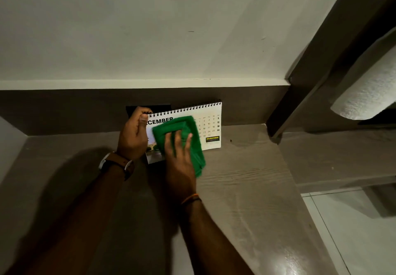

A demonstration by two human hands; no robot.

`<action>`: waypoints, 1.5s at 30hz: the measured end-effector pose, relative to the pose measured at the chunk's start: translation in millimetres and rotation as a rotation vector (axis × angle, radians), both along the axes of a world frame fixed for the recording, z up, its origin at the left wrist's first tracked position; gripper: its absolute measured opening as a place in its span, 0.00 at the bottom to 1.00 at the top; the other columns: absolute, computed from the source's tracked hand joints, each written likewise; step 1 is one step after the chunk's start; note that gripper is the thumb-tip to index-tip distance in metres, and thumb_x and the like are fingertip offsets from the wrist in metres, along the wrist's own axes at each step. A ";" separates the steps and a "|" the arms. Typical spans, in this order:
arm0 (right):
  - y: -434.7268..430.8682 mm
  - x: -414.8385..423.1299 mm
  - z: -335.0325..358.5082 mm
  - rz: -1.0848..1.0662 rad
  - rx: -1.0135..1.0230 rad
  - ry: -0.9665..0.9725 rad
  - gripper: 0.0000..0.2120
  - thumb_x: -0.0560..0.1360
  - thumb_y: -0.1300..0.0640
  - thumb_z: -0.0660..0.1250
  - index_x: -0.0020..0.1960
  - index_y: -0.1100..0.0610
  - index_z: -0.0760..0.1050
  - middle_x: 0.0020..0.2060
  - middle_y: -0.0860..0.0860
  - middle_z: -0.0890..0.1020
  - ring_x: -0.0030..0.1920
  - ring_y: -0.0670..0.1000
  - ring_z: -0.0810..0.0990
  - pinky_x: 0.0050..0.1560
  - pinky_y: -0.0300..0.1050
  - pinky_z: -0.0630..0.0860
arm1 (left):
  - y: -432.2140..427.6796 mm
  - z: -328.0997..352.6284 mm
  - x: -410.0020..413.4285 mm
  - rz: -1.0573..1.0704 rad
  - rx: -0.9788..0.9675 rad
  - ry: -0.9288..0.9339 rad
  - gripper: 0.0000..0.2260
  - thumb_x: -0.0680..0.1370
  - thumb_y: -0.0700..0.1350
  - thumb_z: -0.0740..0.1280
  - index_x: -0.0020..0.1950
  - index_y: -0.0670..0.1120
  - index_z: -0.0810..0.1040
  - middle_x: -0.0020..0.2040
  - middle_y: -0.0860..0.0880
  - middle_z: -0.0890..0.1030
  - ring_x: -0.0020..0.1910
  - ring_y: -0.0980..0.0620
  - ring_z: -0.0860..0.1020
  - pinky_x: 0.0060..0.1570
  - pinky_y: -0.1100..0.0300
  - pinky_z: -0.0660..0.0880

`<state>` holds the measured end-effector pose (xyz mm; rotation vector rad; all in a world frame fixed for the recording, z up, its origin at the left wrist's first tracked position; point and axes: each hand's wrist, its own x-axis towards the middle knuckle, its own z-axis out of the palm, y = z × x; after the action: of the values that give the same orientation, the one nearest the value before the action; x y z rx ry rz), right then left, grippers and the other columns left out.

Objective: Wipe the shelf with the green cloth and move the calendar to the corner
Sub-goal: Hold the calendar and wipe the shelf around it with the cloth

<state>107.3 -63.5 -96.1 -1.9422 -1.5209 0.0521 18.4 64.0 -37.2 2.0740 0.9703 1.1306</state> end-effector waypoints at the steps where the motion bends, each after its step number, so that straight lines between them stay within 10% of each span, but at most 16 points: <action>1: -4.2 -4.3 -4.7 0.039 -0.018 -0.056 0.28 0.80 0.60 0.59 0.80 0.57 0.59 0.80 0.59 0.59 0.77 0.70 0.54 0.65 0.69 0.73 | 1.3 -0.1 0.5 0.004 -0.010 0.000 0.13 0.84 0.45 0.53 0.57 0.43 0.75 0.44 0.47 0.77 0.40 0.54 0.74 0.41 0.60 0.69; 6: -25.2 15.6 -17.6 -0.066 -0.175 -0.041 0.31 0.80 0.61 0.51 0.82 0.56 0.48 0.81 0.54 0.42 0.79 0.67 0.43 0.74 0.60 0.62 | 4.6 2.6 0.6 -0.036 -0.042 0.001 0.10 0.84 0.47 0.52 0.56 0.48 0.73 0.43 0.46 0.77 0.38 0.52 0.76 0.40 0.60 0.72; 11: -5.3 49.6 18.5 -0.395 -0.118 0.241 0.47 0.72 0.71 0.66 0.83 0.57 0.45 0.83 0.55 0.44 0.81 0.63 0.40 0.80 0.59 0.52 | 0.4 5.8 -0.9 -0.069 -0.102 0.017 0.09 0.85 0.48 0.52 0.55 0.49 0.72 0.39 0.49 0.79 0.34 0.52 0.79 0.31 0.57 0.73; 19: 4.8 8.5 18.1 0.240 -0.070 -0.106 0.28 0.81 0.56 0.59 0.81 0.55 0.59 0.82 0.55 0.57 0.79 0.65 0.46 0.71 0.66 0.69 | 2.6 7.8 -3.1 0.012 -0.061 0.036 0.11 0.85 0.43 0.54 0.58 0.42 0.75 0.41 0.52 0.76 0.36 0.63 0.72 0.39 0.72 0.67; 23: -31.3 23.5 -4.9 0.213 -0.116 -0.253 0.29 0.81 0.50 0.53 0.82 0.50 0.55 0.82 0.49 0.53 0.78 0.58 0.53 0.73 0.58 0.64 | 2.9 10.7 -6.4 -0.036 -0.093 0.061 0.12 0.85 0.45 0.54 0.58 0.43 0.75 0.36 0.50 0.76 0.33 0.55 0.76 0.36 0.55 0.72; 28: -29.9 63.0 6.7 -0.239 -0.146 0.089 0.43 0.72 0.71 0.65 0.82 0.55 0.52 0.83 0.50 0.48 0.81 0.61 0.44 0.78 0.54 0.56 | 1.1 15.3 -9.5 -0.095 -0.127 0.075 0.12 0.85 0.47 0.52 0.57 0.45 0.74 0.44 0.39 0.80 0.39 0.32 0.78 0.39 0.42 0.76; 31: -8.0 47.2 28.2 -0.221 -0.114 0.167 0.46 0.70 0.72 0.65 0.83 0.55 0.48 0.82 0.48 0.45 0.81 0.60 0.41 0.77 0.47 0.48 | -4.0 15.0 -8.6 -0.082 -0.140 0.067 0.11 0.86 0.48 0.52 0.56 0.46 0.73 0.42 0.42 0.80 0.38 0.37 0.79 0.37 0.44 0.76; 34: 8.2 18.6 37.4 0.048 -0.074 0.074 0.39 0.75 0.69 0.62 0.82 0.56 0.52 0.80 0.48 0.43 0.80 0.64 0.42 0.72 0.59 0.66 | -4.7 14.1 -8.7 -0.026 -0.095 0.080 0.11 0.85 0.46 0.54 0.56 0.46 0.74 0.37 0.48 0.76 0.33 0.50 0.73 0.36 0.54 0.70; 40: -24.8 1.8 9.1 0.295 -0.205 -0.023 0.26 0.83 0.48 0.50 0.81 0.46 0.59 0.81 0.55 0.59 0.80 0.61 0.55 0.75 0.62 0.63 | -5.8 24.6 -11.7 -0.042 -0.058 0.124 0.11 0.85 0.43 0.55 0.57 0.43 0.76 0.36 0.59 0.72 0.34 0.67 0.73 0.35 0.68 0.66; 45: -43.2 52.3 12.1 -0.129 -0.111 0.051 0.40 0.74 0.70 0.65 0.82 0.53 0.56 0.82 0.46 0.49 0.81 0.60 0.46 0.77 0.50 0.56 | -6.1 23.8 -12.9 -0.042 -0.052 0.150 0.13 0.85 0.45 0.54 0.59 0.42 0.76 0.33 0.53 0.71 0.31 0.56 0.68 0.34 0.60 0.64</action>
<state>159.6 -106.6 -84.0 -2.1066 -1.3820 0.1320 5.5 57.9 -13.4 2.1507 1.0102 0.9295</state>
